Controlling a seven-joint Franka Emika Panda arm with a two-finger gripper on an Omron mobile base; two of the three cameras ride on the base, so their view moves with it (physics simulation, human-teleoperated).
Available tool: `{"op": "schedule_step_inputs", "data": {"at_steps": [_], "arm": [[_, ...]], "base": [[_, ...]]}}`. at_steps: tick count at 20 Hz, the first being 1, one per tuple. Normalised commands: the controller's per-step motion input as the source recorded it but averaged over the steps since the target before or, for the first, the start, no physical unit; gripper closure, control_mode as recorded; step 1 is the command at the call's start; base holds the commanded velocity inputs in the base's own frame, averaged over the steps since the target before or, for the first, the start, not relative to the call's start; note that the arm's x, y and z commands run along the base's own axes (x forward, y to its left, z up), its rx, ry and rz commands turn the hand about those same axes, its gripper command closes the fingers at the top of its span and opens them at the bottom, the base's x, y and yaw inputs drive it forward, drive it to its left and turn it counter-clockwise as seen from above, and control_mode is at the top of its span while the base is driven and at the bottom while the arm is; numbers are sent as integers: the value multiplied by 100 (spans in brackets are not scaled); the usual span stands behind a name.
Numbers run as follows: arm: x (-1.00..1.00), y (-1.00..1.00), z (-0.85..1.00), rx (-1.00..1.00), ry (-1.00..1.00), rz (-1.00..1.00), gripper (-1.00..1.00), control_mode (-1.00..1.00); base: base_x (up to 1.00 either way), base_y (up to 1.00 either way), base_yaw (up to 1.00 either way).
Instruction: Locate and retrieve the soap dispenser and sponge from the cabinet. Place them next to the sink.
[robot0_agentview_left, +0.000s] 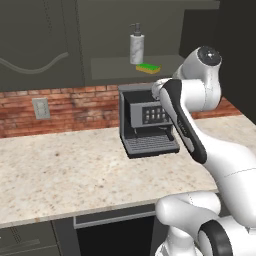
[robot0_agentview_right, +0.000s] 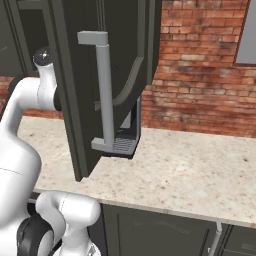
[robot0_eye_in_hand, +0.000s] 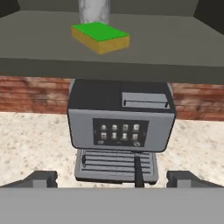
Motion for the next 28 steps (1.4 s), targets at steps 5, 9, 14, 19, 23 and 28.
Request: {"op": "schedule_step_inputs", "data": {"at_steps": [5, 9, 14, 19, 23, 28], "arm": [[32, 13, 4, -1, -11, -4, -100, -100], [25, 3, 8, 2, -5, -4, -100, -100], [1, -2, 30, 5, -4, -4, -100, -100], [1, -5, 24, 2, -3, -2, -100, -100], [23, 0, -2, 0, 0, 0, -100, -100], [41, 0, -2, 0, -1, 2, -100, -100]], "base": [[0, 0, 0], [0, 0, 0], [0, 0, 0], [0, 0, 0], [0, 0, 0], [0, 0, 0]]}}
